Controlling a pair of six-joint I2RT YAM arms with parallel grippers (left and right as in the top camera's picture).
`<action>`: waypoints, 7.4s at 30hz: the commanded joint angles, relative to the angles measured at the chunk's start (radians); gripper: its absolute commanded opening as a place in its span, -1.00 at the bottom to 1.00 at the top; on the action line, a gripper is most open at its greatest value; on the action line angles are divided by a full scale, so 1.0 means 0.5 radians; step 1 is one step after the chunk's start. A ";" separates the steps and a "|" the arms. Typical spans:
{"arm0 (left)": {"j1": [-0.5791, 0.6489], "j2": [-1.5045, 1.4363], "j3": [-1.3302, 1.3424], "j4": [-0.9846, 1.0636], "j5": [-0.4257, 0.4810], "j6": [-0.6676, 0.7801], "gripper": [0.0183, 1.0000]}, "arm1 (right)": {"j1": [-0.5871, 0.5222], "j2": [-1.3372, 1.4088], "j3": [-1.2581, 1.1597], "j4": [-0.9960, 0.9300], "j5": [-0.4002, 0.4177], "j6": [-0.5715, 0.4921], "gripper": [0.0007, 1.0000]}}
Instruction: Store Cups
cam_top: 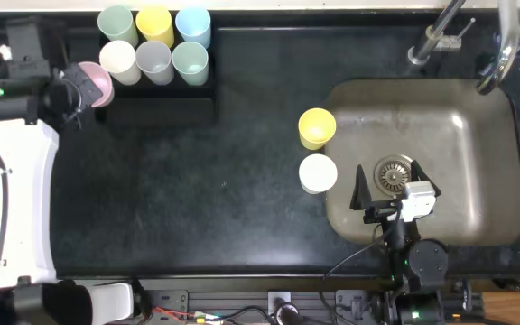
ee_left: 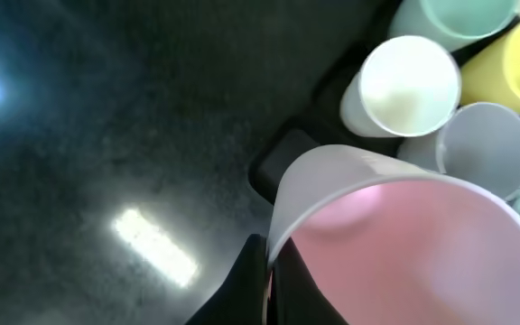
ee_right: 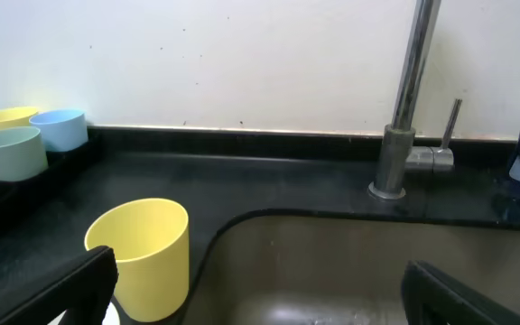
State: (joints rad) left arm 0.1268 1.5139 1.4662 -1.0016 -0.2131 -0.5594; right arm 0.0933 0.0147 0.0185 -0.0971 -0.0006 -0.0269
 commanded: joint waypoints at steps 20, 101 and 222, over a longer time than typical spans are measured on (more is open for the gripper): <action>-0.008 0.274 -0.191 0.306 0.127 -0.025 -0.96 | 0.011 -0.022 -0.017 0.017 -0.013 -0.012 1.00; -1.882 0.649 0.204 0.504 0.006 -0.452 0.44 | 0.011 -0.022 -0.017 0.017 -0.013 -0.012 1.00; -0.469 0.381 -0.124 0.117 -0.063 -1.756 -0.36 | 0.011 -0.022 -0.017 0.017 -0.013 -0.012 1.00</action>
State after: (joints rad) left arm -0.1066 1.7844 1.4082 -0.9421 -0.2207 -1.4384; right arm 0.0933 0.0147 0.0185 -0.0971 -0.0010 -0.0273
